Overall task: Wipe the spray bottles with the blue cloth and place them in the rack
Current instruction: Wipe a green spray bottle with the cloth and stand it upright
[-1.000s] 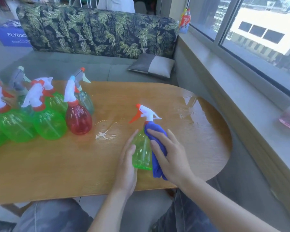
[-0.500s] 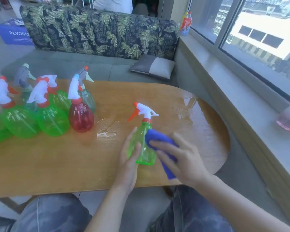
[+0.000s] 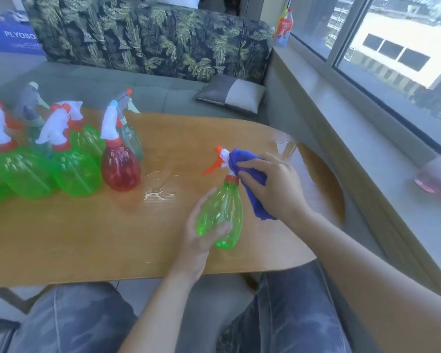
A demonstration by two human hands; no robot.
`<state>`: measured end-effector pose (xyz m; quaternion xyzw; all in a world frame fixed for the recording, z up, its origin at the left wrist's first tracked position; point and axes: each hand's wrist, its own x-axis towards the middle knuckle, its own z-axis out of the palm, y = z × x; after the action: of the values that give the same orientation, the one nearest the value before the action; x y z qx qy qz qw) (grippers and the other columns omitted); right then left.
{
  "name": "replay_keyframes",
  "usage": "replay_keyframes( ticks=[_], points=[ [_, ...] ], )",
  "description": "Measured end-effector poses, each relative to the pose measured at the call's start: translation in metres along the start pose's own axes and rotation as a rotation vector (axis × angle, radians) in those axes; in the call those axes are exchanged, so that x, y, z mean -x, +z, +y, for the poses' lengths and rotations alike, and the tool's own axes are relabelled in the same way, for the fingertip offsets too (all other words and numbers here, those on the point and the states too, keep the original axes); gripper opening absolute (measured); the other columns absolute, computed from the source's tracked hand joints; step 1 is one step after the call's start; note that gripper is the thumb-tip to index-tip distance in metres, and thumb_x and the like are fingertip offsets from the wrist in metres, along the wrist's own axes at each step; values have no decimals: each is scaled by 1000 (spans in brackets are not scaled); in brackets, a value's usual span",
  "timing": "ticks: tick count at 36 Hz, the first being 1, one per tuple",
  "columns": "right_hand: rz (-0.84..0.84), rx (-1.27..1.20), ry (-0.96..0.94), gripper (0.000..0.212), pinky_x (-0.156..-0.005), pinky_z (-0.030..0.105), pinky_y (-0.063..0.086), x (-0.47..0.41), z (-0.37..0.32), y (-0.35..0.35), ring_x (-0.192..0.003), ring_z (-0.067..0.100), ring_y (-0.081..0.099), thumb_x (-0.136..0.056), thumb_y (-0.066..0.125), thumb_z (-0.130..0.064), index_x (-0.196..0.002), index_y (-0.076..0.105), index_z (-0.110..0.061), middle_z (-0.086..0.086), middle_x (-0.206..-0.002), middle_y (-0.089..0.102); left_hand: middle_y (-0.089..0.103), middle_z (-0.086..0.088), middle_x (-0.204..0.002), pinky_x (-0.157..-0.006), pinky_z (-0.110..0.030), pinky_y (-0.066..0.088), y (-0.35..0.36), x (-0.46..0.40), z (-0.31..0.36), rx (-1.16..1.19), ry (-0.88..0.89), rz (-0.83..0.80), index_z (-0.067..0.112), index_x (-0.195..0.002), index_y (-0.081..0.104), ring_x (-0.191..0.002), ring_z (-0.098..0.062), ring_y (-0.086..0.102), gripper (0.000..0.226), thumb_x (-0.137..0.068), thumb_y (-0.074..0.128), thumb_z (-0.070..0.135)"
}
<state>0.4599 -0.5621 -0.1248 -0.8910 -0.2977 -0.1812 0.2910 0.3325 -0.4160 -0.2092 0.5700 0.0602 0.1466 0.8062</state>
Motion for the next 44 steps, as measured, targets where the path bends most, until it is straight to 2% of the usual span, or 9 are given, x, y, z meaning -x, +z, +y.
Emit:
replay_keyframes(
  ticks=[4, 10, 14, 21, 26, 30, 34, 40, 44],
  points=[
    [-117, -9, -128, 19, -66, 33, 47, 6, -7, -3, -75, 9, 54, -97, 71, -39, -113, 79, -35, -22, -82, 51, 72, 11, -138, -93, -23, 57, -2, 1, 0, 23, -5, 8, 30, -149, 61, -127, -10, 68, 87, -66, 90, 29],
    [6, 61, -43, 18, -68, 37, 52, -7, 6, -5, -78, 13, 57, -96, 67, -40, -109, 80, -36, -15, -90, 60, 71, 18, -137, -95, -19, 55, -1, 1, 1, -13, -5, -19, 31, -149, 61, -128, -4, 66, 87, -66, 89, 32],
    [-75, 59, -140, 19, -64, 35, 50, 1, -2, -3, -76, 10, 57, -96, 67, -42, -110, 79, -36, -16, -91, 60, 70, 21, -138, -96, -16, 54, 0, 2, 0, -33, 9, -27, 29, -150, 60, -128, 1, 64, 88, -67, 89, 32],
    [54, 80, -48, 15, -59, 29, 38, -6, 2, 0, -71, 9, 50, -95, 71, -38, -106, 80, -34, -16, -81, 49, 65, 12, -148, -109, -32, 52, -1, 0, -3, -81, 18, -39, 40, -147, 63, -139, -13, 60, 82, -69, 90, 38],
    [-5, 79, -165, 19, -60, 31, 45, -3, -7, 1, -75, 11, 57, -96, 67, -41, -106, 80, -32, -17, -86, 53, 67, 13, -145, -104, -25, 54, -2, 0, -5, -66, 19, -26, 33, -148, 62, -136, -11, 62, 84, -69, 90, 35],
    [85, 92, -65, 16, -58, 31, 42, -12, -2, 0, -72, 13, 54, -96, 68, -40, -107, 79, -34, -12, -83, 55, 64, 6, -150, -119, -49, 48, -4, -1, -9, -113, 7, -74, 41, -147, 62, -142, -20, 59, 81, -71, 91, 37],
    [19, 128, -243, 20, -61, 32, 48, -7, -9, 3, -79, 18, 62, -95, 68, -39, -107, 80, -30, -8, -91, 63, 65, 6, -149, -121, -56, 45, -5, -1, -11, -114, 4, -50, 40, -146, 63, -140, -20, 60, 81, -71, 91, 36],
    [132, 131, -160, 15, -60, 26, 38, -15, -10, 4, -77, 17, 60, -94, 72, -34, -105, 81, -30, -8, -87, 61, 65, 9, -148, -115, -40, 49, -4, 0, -9, -126, 19, -69, 36, -148, 62, -140, -15, 60, 81, -71, 90, 37],
    [4, 149, -348, 15, -65, 24, 42, -7, -18, 12, -98, 19, 68, -94, 72, -35, -105, 81, -30, -5, -103, 71, 68, 13, -143, -103, -21, 52, -2, 0, -7, -96, 27, -49, 28, -149, 60, -136, -10, 62, 84, -69, 89, 35]
  ],
)
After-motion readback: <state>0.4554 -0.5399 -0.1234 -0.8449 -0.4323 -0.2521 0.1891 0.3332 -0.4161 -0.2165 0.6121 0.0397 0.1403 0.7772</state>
